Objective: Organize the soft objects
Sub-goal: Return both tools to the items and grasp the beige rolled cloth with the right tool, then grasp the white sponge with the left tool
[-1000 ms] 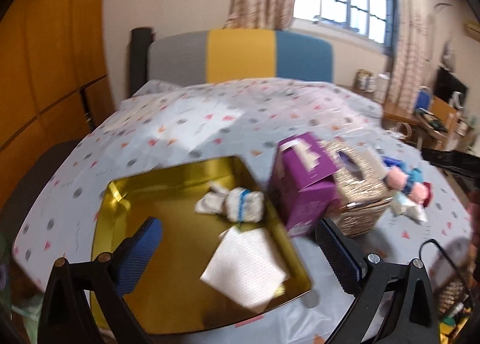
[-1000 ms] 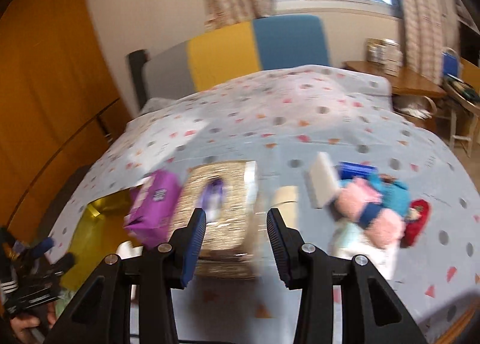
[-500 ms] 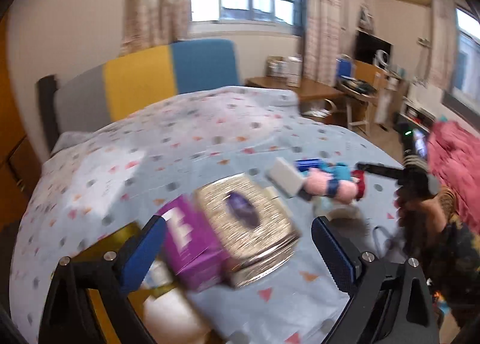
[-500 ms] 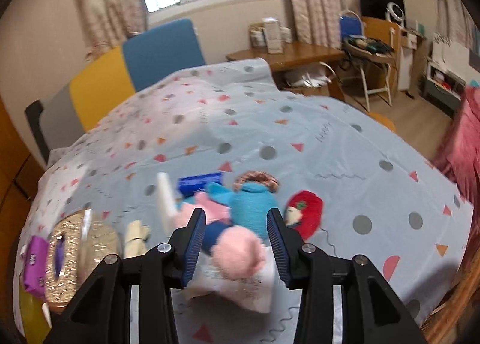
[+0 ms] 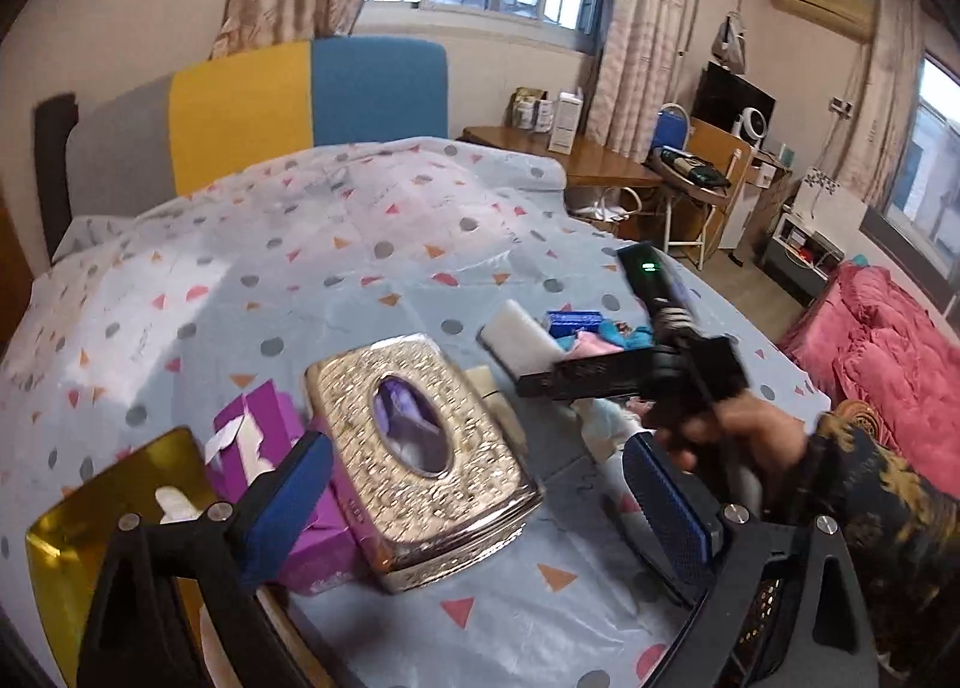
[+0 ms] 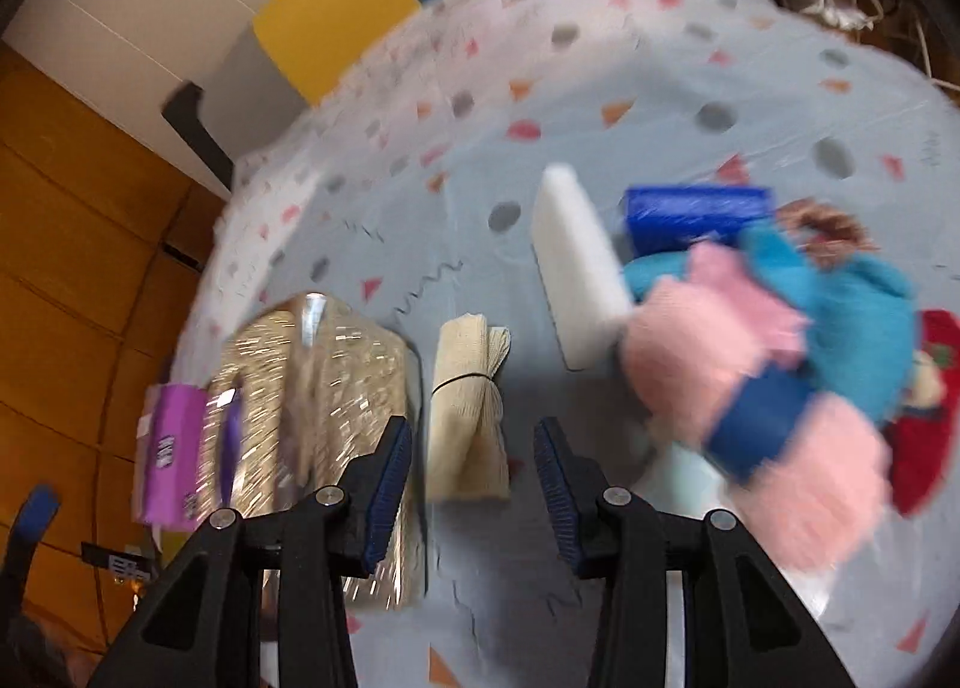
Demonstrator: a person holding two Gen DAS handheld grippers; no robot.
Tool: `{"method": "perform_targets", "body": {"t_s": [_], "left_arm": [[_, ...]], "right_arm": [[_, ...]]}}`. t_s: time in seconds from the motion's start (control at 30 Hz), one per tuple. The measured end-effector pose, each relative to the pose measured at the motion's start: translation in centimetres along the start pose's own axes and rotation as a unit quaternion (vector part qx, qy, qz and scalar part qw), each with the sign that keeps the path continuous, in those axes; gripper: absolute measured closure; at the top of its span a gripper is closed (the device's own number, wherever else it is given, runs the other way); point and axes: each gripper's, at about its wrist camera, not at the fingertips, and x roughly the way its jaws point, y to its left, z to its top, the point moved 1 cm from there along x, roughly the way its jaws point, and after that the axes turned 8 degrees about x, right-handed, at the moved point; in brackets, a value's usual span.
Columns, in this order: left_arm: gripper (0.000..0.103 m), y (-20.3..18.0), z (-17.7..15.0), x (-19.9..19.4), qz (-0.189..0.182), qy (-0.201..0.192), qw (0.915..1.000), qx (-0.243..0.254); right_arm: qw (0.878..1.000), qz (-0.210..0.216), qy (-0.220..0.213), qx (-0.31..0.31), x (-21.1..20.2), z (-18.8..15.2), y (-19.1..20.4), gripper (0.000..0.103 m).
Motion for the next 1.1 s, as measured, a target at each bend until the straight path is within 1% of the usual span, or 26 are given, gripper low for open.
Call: {"method": "perform_targets", "body": {"t_s": [0.07,0.13,0.23,0.3,0.37,0.4,0.43,0.47,0.53,0.6,0.63,0.73,0.83,0.87,0.9,0.97,1.0,1.03,1.1], "left_arm": [[0.005,0.5,-0.3,0.0,0.001,0.001,1.0000,-0.006],[0.005,0.9,-0.4,-0.1,0.001,0.000,1.0000,-0.009],[0.005,1.2,-0.3,0.1,0.004,-0.002,0.9999,-0.009],[0.005,1.2,-0.1,0.3,0.002,-0.002,1.0000,-0.009],[0.005,1.0,0.1,0.6,0.003,-0.001,1.0000,-0.007],[0.005,0.9,0.3,0.8,0.003,-0.001,1.0000,-0.006],[0.005,0.7,0.6,1.0,0.000,-0.001,1.0000,-0.005],[0.005,0.6,0.9,1.2,0.000,-0.001,1.0000,-0.004],[0.005,0.2,1.7,1.4,0.004,-0.004,1.0000,0.002],[0.005,-0.1,2.7,1.9,-0.001,-0.006,1.0000,0.004],[0.005,-0.2,3.3,2.4,-0.003,-0.004,1.0000,0.001],[0.005,-0.7,5.2,4.7,-0.017,0.014,0.9997,-0.014],[0.007,-1.2,7.0,7.4,-0.029,0.032,0.9984,-0.037],[0.010,-1.4,7.6,8.5,-0.027,0.036,0.9978,-0.048],[0.011,-1.8,8.2,9.8,-0.028,0.044,0.9970,-0.057],[0.013,-2.4,8.9,12.3,-0.035,0.065,0.9947,-0.071],[0.018,-2.6,9.1,13.7,-0.039,0.080,0.9923,-0.086],[0.020,-3.0,9.3,15.2,-0.047,0.094,0.9899,-0.095],[0.031,-3.9,9.6,17.5,-0.041,0.106,0.9890,-0.095]], "right_arm": [[1.000,0.004,0.025,0.014,2.4,0.7,-0.1,0.062],[0.999,-0.010,0.032,0.020,3.8,1.1,-0.1,0.062],[0.998,0.007,0.054,0.029,5.4,1.4,-0.2,0.062],[0.998,0.004,0.059,0.025,6.0,1.3,-0.1,0.064],[0.997,0.007,0.074,0.023,7.0,1.2,-0.2,0.072],[0.996,0.012,0.081,0.022,7.4,1.2,-0.2,0.073],[0.996,0.015,0.083,0.015,7.5,1.0,0.0,0.078],[0.996,0.012,0.084,0.007,7.3,0.9,0.2,0.082],[0.997,-0.006,0.076,-0.016,6.3,0.5,0.9,0.084],[0.998,-0.012,0.057,-0.029,4.4,0.2,1.2,0.085],[0.999,-0.010,0.043,-0.032,2.7,-0.1,1.1,0.085],[0.999,-0.020,0.003,-0.034,-1.4,-1.0,0.4,0.085],[0.997,-0.052,-0.060,-0.013,-6.2,-1.9,-1.4,0.085],[0.994,-0.060,-0.092,0.005,-8.2,-2.1,-2.3,0.085],[0.992,-0.065,-0.111,0.015,-9.2,-2.1,-2.8,0.085],[0.980,-0.082,-0.174,0.044,-12.0,-2.2,-4.2,0.085],[0.976,-0.081,-0.196,0.056,-12.8,-2.1,-4.7,0.085],[0.970,-0.077,-0.218,0.070,-13.5,-2.1,-5.4,0.085],[0.964,-0.079,-0.240,0.079,-13.7,-1.8,-5.7,0.085]]}}
